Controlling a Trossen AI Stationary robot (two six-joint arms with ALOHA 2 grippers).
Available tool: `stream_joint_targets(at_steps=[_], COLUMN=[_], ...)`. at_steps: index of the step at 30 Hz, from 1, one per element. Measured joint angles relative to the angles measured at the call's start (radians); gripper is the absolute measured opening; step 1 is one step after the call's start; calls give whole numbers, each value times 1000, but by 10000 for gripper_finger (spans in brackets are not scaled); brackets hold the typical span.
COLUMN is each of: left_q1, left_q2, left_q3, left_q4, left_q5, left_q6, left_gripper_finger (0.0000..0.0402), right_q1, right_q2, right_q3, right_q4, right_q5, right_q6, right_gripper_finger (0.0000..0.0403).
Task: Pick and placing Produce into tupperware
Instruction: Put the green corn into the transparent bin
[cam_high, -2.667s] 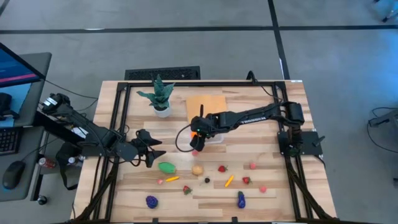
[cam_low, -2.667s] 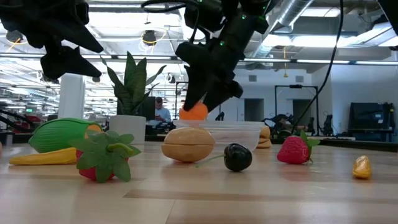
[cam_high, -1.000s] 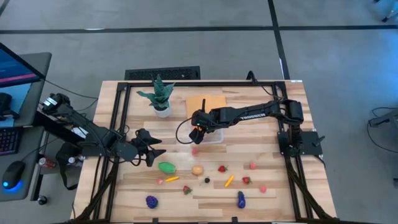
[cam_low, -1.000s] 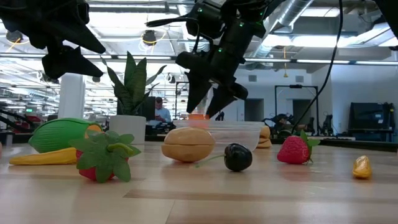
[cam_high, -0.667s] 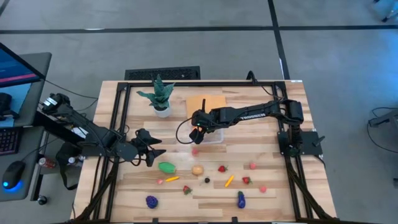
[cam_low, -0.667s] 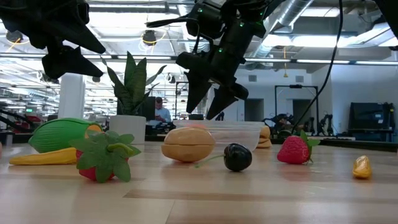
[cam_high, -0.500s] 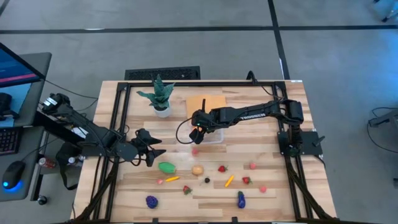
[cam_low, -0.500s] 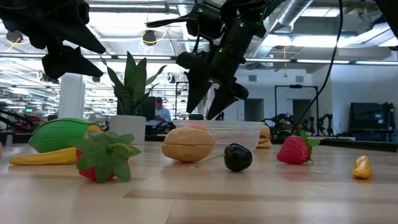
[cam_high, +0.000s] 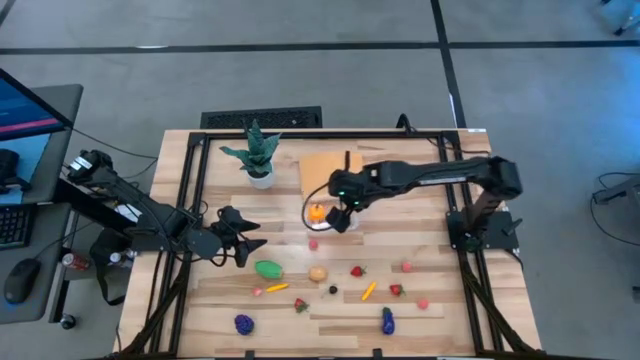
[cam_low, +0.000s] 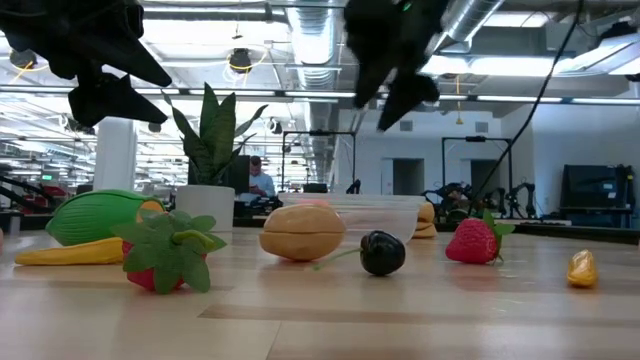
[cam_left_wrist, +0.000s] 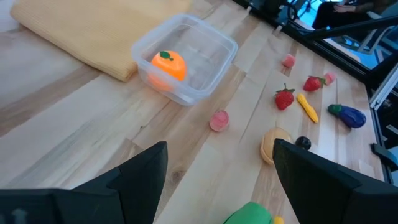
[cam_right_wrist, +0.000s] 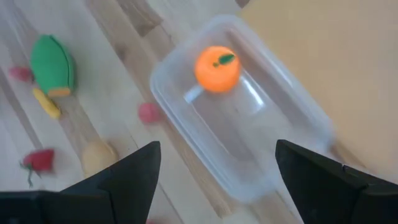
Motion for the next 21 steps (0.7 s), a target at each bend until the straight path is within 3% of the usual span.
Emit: stream_joint_targets(at_steps=[8, 16, 21], left_q1=[0, 0, 0], left_q2=[0, 0, 0], left_q3=[0, 0, 0], left_q4=[5, 0, -1], left_q5=[9, 324, 392], left_q6=[-1, 84, 200], left_gripper_finger=[281, 281, 281], right_q1=[82, 223, 334], right_q2=[-152, -270, -327], right_q3=[0, 0, 0], right_q4=[-276, -521, -593], right_q5=[116, 262, 365], right_q6=[22, 148, 209], right_gripper_finger=[311, 311, 311])
